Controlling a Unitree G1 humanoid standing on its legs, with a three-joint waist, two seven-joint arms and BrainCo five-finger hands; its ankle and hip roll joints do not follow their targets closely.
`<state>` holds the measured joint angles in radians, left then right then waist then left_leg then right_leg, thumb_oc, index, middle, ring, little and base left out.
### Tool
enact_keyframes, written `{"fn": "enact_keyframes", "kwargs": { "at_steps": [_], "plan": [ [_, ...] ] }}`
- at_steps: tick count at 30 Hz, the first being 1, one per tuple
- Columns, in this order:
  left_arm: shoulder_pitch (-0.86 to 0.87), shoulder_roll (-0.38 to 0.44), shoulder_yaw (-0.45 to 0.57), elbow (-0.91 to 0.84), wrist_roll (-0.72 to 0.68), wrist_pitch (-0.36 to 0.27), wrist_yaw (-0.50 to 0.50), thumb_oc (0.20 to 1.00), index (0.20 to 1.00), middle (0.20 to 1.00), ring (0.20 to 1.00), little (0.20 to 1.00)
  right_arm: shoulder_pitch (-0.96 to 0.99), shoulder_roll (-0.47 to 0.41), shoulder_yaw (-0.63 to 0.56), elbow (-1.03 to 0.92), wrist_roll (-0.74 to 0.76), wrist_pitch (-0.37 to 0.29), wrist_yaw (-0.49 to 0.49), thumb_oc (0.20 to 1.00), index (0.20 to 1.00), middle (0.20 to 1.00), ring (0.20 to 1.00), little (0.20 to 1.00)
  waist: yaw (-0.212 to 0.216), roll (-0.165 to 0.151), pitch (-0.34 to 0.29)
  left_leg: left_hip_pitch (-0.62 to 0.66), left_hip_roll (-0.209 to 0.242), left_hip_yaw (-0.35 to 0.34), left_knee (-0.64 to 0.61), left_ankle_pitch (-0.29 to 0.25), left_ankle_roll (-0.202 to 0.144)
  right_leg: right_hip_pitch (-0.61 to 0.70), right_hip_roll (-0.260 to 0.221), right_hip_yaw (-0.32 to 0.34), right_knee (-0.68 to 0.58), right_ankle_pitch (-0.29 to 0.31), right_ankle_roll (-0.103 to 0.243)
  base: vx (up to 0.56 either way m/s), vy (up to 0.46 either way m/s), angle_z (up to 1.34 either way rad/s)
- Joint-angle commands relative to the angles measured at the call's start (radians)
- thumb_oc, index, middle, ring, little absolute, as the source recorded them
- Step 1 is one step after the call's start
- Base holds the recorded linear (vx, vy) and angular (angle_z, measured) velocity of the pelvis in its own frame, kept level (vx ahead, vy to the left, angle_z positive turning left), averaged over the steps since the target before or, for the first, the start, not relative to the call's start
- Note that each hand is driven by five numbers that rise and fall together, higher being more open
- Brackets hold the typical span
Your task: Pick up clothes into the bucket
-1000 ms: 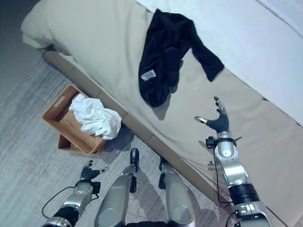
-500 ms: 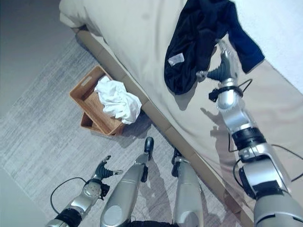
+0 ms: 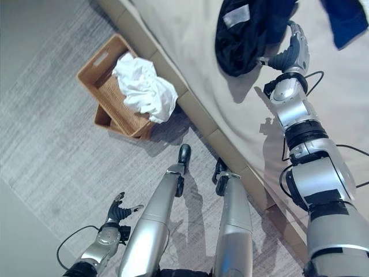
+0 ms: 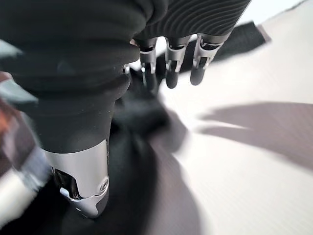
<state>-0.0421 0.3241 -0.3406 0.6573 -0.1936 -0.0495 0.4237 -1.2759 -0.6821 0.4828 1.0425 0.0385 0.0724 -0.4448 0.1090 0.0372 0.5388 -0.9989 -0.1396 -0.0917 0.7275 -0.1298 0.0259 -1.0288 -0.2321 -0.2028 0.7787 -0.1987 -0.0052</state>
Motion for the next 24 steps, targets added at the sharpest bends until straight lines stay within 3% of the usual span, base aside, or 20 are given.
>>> {"fn": "enact_keyframes", "kwargs": {
  "at_steps": [1, 6, 13, 24],
  "plan": [
    [0.064, -0.004, -0.026, -0.029, -0.047, -0.018, 0.038, 1.000, 1.000, 1.000, 1.000, 1.000, -0.060, -0.103, 0.043, 0.013, 0.024, -0.016, -0.041, 1.000, 1.000, 1.000, 1.000, 1.000, 0.015, 0.039, -0.019, 0.018, 0.046, -0.033, -0.065, 0.027, -0.001, 0.022, 0.017, -0.003, 0.105, -0.044, 0.025, 0.02, 0.032, 0.39],
    [0.045, -0.013, -0.047, 0.001, -0.047, -0.018, 0.052, 1.000, 1.000, 1.000, 1.000, 1.000, -0.058, -0.112, 0.059, -0.123, -0.062, -0.047, -0.125, 1.000, 1.000, 1.000, 1.000, 1.000, 0.025, 0.040, -0.019, -0.017, 0.038, -0.030, -0.078, 0.033, 0.013, -0.016, 0.005, 0.002, 0.102, -0.039, 0.036, 0.04, 0.040, 0.13],
    [0.002, 0.004, -0.084, -0.021, -0.029, -0.038, 0.071, 1.000, 1.000, 1.000, 1.000, 1.000, -0.154, -0.118, 0.151, -0.164, -0.210, -0.015, -0.160, 1.000, 1.000, 1.000, 1.000, 1.000, 0.036, 0.038, -0.019, 0.002, 0.034, -0.036, -0.145, 0.056, 0.014, -0.012, -0.005, -0.002, 0.058, -0.021, 0.051, 0.00, 0.011, 0.00],
    [-0.039, 0.011, -0.087, -0.055, -0.085, -0.038, 0.080, 1.000, 1.000, 1.000, 1.000, 1.000, -0.308, -0.039, 0.238, 0.094, -0.081, 0.010, -0.054, 1.000, 1.000, 1.000, 1.000, 1.000, 0.041, 0.018, -0.019, 0.022, 0.020, -0.035, -0.188, 0.071, 0.009, 0.015, -0.018, -0.011, 0.017, -0.002, 0.053, 0.00, 0.026, 0.06]
  ]
}}
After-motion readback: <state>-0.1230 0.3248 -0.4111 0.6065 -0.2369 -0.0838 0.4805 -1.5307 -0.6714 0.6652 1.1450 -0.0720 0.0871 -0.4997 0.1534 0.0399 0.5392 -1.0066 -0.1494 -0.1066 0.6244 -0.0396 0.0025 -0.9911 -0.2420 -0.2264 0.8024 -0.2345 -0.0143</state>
